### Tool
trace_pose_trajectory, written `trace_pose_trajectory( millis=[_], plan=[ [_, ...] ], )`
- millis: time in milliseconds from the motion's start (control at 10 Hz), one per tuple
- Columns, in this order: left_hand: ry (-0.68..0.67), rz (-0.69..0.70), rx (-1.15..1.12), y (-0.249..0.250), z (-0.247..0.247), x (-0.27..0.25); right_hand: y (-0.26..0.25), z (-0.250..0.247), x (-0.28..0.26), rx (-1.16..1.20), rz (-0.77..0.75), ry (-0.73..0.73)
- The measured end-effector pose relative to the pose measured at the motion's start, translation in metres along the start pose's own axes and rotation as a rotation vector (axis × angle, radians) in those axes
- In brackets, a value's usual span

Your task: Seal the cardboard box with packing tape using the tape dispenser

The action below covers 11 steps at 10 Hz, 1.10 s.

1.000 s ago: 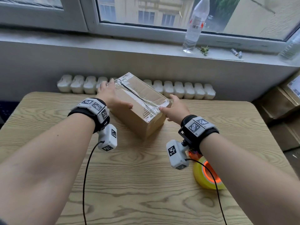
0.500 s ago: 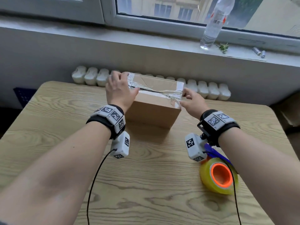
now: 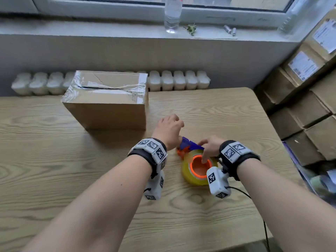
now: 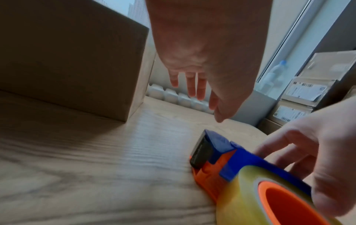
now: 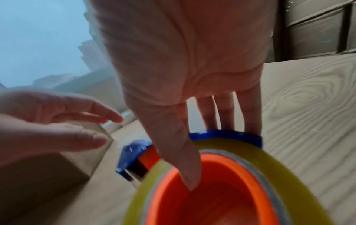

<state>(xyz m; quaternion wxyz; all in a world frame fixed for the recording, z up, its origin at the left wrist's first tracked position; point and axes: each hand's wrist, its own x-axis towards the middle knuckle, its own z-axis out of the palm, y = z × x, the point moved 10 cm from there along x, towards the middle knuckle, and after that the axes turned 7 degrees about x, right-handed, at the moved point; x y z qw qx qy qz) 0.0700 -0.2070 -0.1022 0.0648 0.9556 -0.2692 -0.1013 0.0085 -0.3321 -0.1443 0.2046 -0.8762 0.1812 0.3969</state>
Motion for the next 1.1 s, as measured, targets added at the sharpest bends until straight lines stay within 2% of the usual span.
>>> trace_pose_trajectory(
  millis=[100,300,500,600,800,1000,1100],
  plan=[
    [-0.055,-0.025,0.011,0.005,0.017,0.003,0.015,0.006,0.009,-0.073,-0.016,0.082],
    [-0.052,-0.112,0.016,-0.014,0.014,0.016,0.006,-0.020,0.022,-0.124,-0.089,0.251],
    [0.013,-0.197,-0.008,-0.035,-0.010,0.043,-0.043,-0.083,0.034,-0.258,-0.235,0.455],
    [0.041,-0.239,-0.018,-0.044,-0.019,0.056,-0.067,-0.105,0.050,-0.291,-0.303,0.490],
    [0.023,-0.319,-0.020,-0.059,-0.020,0.070,-0.096,-0.118,0.076,-0.341,-0.395,0.509],
    [0.028,-0.347,-0.078,-0.061,-0.020,0.074,-0.092,-0.106,0.100,-0.232,-0.378,0.366],
    [0.038,-0.358,-0.086,-0.059,-0.028,0.077,-0.091,-0.113,0.099,-0.177,-0.385,0.365]
  ],
)
